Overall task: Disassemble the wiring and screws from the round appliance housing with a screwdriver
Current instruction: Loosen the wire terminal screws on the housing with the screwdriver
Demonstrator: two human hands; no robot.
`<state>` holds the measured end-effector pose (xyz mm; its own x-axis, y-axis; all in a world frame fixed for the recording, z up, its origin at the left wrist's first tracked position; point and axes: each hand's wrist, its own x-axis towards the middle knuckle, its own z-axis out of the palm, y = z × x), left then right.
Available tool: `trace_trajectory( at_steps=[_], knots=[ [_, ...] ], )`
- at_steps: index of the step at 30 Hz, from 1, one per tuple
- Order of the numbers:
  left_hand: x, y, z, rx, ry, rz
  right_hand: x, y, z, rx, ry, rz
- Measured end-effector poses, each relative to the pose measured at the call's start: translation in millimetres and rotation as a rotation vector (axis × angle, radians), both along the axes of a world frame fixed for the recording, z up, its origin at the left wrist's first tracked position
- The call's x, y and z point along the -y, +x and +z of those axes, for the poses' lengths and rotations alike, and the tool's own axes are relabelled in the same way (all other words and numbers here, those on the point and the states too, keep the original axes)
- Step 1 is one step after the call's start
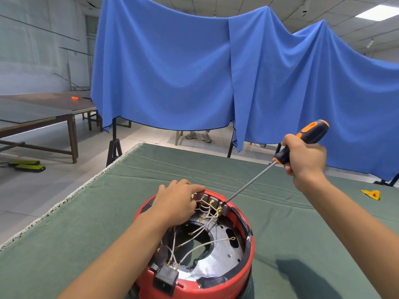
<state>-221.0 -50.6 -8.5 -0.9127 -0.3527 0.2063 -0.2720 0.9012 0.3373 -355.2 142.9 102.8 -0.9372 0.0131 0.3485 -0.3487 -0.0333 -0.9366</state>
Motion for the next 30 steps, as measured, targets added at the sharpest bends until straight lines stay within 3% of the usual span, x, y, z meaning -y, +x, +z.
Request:
trace_trajectory(
  at_steps=[5, 10, 23, 30],
  knots=[
    [-1, 1, 2, 0.0, 0.004, -0.003, 13, -6, -27, 0.116, -0.063, -0.009],
    [-3, 4, 2, -0.015, -0.001, -0.013, 29, -4, -36, 0.108, -0.081, 0.055],
    [-2, 3, 3, -0.01, 0.008, -0.028, 9, 24, -4, -0.251, -0.01, 0.072],
    [-3, 3, 2, -0.004, 0.008, -0.025, 6, 30, 3, -0.342, -0.008, 0.071]
  ],
)
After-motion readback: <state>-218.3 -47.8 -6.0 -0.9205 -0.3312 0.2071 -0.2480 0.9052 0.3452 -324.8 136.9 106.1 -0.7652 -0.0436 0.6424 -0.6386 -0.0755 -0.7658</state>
